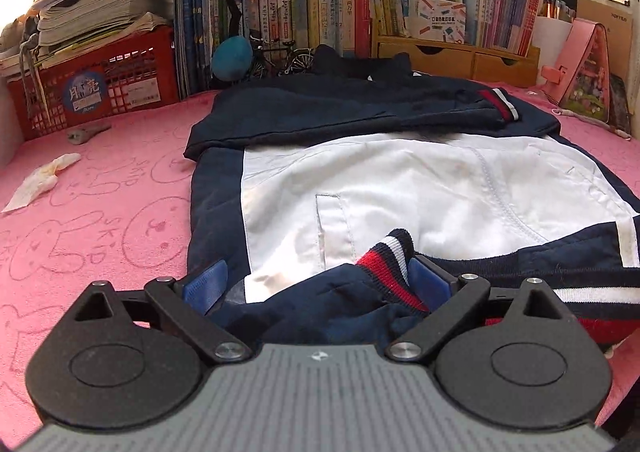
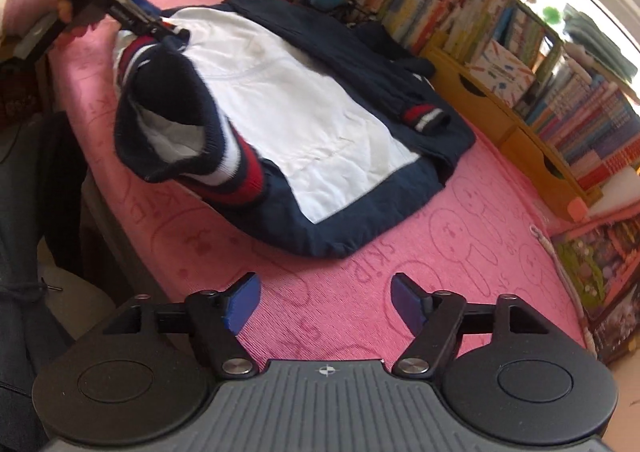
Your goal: Fold clothes
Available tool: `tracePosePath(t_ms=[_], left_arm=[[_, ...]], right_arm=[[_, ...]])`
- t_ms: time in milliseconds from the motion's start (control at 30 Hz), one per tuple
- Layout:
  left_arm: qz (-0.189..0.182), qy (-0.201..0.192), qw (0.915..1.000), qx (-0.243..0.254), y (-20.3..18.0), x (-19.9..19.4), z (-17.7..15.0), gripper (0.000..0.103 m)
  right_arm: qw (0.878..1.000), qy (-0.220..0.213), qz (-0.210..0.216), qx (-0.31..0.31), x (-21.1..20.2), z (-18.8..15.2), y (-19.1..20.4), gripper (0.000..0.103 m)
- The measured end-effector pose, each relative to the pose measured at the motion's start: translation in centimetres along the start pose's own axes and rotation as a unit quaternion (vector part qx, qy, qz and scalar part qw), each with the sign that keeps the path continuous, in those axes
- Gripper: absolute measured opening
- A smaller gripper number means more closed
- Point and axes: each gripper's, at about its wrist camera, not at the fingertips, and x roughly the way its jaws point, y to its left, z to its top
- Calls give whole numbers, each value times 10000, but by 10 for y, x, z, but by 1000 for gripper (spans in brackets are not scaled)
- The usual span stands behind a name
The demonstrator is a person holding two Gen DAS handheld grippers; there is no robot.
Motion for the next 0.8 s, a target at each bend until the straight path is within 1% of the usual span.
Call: tracePosePath(t_ms=[100,133,167,200,233,300,333,367,467,533,633,667,733,800], left_arm=[[45,52,10000,65,-2,0,2,99],[34,79,9999,76,-3,-1,3,98],[-35,105,9999,45,-2,-3,5,95],[-250,52,9996,-73,2,-9,7,93],[-546,-52,9982,-236,7,-16,10,93],[-1102,-266,9923,-507,17,-31,16,97],[-1337,-379,9886,-581,23,-37,19,98],[-1445,-448,9868,-574,25,-41,21,100],[-1502,-511,9867,-356,27,-42,26,101],[-1533,-403,9873,-130,24,-34,26,103],[-1782,-73,9836,253,14,-16,19,103],[-1807,73,9826,423,9,-10,16,103],[-1730,279,9818,727,1,3,11,103],[-1670,387,9827,697,0,11,7,103]], right_arm=[[9968,-597,-84,-522,3,15,25,84],[9966,-644,-47,-508,7,20,26,83],[9964,-690,-11,-495,10,26,26,80],[9965,-715,49,-437,14,31,26,62],[9973,-665,185,-233,19,35,21,40],[9965,-632,438,319,25,43,5,31],[9944,-676,539,599,27,46,-4,29],[9914,-723,634,890,28,48,-14,29],[9780,-861,777,1735,37,51,-39,28],[9675,-833,826,2240,50,50,-54,27],[9547,-609,869,2780,73,45,-64,26],[9521,-505,870,2888,80,43,-65,25],[9494,-330,842,3007,93,37,-63,25],[9493,-282,798,3026,99,33,-57,25]])
